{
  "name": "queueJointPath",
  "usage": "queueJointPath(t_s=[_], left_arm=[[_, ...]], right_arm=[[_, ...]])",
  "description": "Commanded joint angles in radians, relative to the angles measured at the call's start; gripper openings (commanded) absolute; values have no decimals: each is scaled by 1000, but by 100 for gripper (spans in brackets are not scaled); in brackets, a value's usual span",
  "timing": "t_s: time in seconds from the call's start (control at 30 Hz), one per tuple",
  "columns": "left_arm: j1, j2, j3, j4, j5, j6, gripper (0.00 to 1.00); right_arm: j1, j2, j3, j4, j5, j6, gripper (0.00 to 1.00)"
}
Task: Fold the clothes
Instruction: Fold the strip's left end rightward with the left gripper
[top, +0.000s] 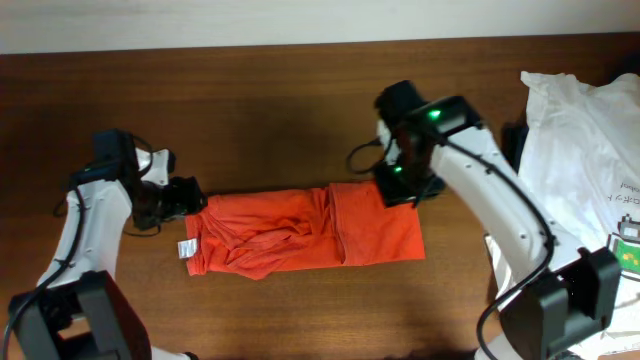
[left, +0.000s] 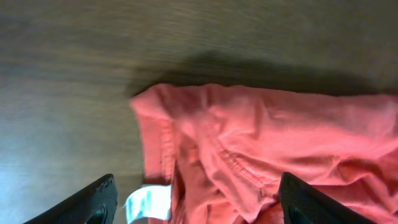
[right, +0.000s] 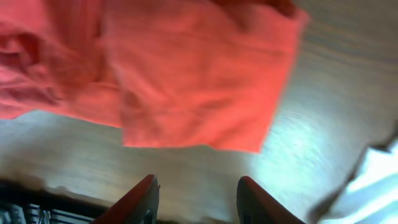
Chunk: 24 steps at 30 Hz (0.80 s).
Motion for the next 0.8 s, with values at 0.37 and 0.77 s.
queueJointPath(t_s=[0.37,0.77], left_arm=[[-91,248,-40,61,16,211,78],[-92,277,-40,-88,-65,199,94]], right_arm=[[-43,0,6,-14,30,17,45],[-43,0,6,-4,30,14,46]])
